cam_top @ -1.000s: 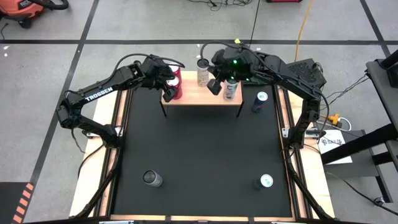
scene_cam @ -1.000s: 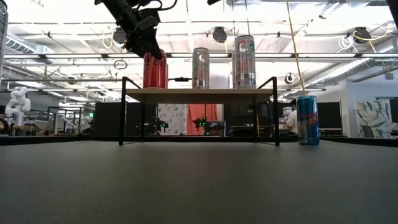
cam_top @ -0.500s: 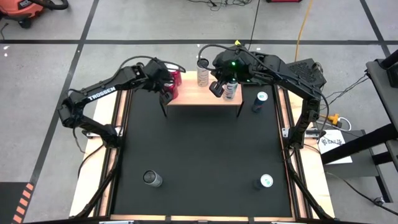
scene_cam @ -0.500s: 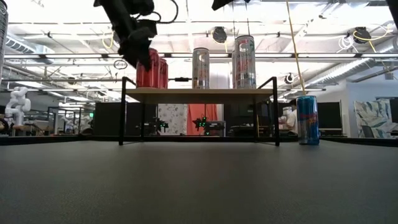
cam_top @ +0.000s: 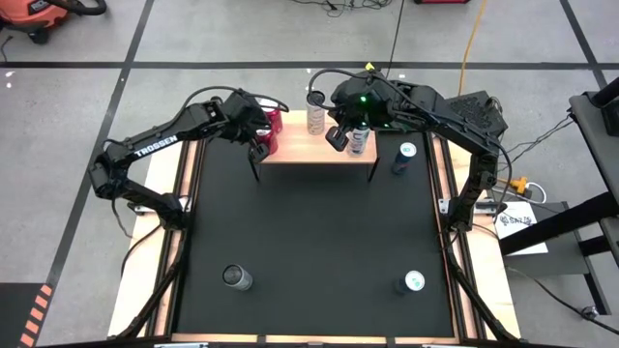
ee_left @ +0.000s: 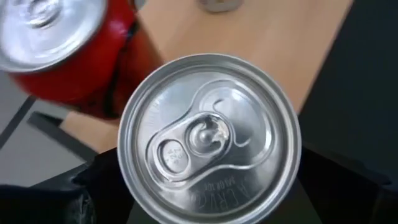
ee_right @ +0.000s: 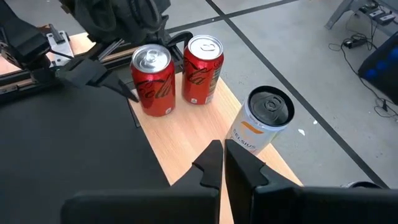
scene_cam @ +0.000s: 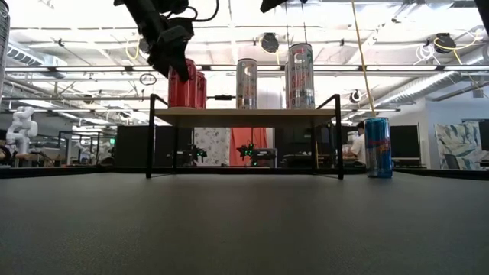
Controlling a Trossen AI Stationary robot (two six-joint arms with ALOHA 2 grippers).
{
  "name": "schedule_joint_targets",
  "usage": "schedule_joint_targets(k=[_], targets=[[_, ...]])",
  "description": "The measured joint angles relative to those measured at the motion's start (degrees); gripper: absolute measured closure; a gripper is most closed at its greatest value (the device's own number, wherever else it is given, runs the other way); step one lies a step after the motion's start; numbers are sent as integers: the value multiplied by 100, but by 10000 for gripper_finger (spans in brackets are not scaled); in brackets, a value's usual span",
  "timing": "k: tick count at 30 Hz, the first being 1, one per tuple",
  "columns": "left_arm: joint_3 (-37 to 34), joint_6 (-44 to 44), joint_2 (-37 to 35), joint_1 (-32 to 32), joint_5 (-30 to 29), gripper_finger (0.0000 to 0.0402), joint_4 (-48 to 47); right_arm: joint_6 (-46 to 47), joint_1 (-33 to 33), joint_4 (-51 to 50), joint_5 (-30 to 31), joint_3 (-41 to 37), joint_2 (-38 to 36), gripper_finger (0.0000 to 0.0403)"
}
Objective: Place canned beverage on shelf
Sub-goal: Put the red soda can on the shelf aligned with the other red soda can, then adjust the white yellow soda can on the shelf
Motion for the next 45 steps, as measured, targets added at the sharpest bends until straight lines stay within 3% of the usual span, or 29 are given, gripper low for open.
schedule_joint_targets(k=[32,45], targets=[[9,188,-19,-159,-244,10,546,-2,0,-46,0,0,0,403],[13,186,-514,-159,-249,10,884,-1,0,-176,0,0,0,403]])
